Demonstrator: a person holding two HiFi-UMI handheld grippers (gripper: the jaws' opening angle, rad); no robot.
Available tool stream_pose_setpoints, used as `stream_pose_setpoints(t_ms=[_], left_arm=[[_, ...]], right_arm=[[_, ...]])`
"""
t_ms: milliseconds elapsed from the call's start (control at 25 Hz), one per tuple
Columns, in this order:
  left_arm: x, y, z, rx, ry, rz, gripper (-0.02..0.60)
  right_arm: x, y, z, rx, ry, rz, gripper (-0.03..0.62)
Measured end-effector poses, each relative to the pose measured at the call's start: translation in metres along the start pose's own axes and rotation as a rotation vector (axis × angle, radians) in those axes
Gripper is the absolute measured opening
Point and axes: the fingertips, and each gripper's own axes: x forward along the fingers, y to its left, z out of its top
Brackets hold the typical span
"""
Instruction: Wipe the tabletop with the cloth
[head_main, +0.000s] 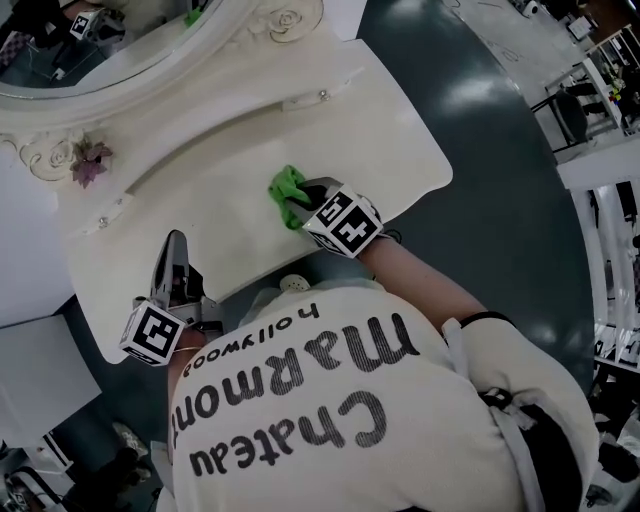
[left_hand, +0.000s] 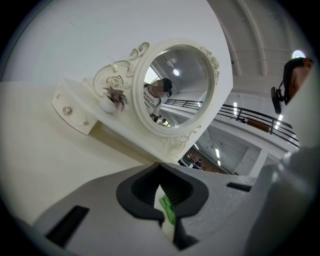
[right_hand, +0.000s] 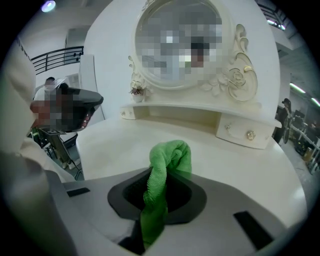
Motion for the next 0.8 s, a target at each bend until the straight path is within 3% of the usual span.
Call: stream_pose_setpoints(t_ms=[320,800], left_arm=[[0.028,-0.019,-0.013,0.004,0.055,-0.052,0.008],[0.045,-0.027,-0.019,0.016,0.09,-0.077,0.008]], right_arm=[[-0.025,-0.038,-0.02,0.071,0.004,-0.077,0.066],[-0.051,-0.09,-0.04,0.183,0.025,-0.113,0.066]])
